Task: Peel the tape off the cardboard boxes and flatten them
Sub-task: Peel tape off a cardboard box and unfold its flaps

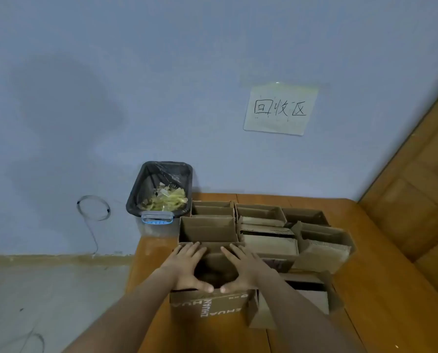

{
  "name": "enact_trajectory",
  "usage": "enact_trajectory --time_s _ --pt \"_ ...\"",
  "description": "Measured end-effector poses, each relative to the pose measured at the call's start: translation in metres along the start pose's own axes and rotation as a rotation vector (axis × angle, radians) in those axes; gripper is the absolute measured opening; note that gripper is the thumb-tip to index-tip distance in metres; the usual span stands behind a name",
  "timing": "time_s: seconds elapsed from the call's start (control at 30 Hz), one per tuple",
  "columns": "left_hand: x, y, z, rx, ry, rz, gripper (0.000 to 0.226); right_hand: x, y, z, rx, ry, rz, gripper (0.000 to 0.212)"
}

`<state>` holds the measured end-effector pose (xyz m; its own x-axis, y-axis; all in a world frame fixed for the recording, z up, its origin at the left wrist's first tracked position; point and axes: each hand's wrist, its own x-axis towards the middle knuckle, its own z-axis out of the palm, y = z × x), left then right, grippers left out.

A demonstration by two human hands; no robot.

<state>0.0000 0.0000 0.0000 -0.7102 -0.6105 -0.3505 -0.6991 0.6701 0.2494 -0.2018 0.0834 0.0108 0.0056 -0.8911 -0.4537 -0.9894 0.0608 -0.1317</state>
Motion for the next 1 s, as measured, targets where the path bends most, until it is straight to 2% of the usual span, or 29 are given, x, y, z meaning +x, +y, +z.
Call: enact_trajectory --time_s 0.13,0.27,0.47,0.73,0.87,1.0 --pt "-0.005 0.003 0.007 0.152 -0.025 0.039 0.123 -0.008 -0.008 0.012 -0.056 0.015 -0.001 0.115" --pt "-0.007 0.003 0.017 0.241 0.090 0.049 0.114 -0.011 -0.013 0.014 -0.080 0.084 0.013 0.121" --pt "-0.011 0.003 0.022 0.208 0.160 0.046 0.105 -0.011 -0.009 0.012 -0.125 0.110 -0.004 0.124" --pt "-0.028 -0.008 0.028 0.104 0.119 -0.092 0.110 0.003 -0.015 0.011 -0.184 0.079 -0.081 0.128" --pt "-0.037 -0.008 0.031 0.096 0.122 -0.113 0.111 0.005 -0.020 0.011 -0.257 0.122 -0.115 0.135" --pt "-0.042 -0.005 0.027 0.153 0.148 -0.070 0.111 -0.002 -0.016 0.020 -0.230 0.187 -0.123 0.137"
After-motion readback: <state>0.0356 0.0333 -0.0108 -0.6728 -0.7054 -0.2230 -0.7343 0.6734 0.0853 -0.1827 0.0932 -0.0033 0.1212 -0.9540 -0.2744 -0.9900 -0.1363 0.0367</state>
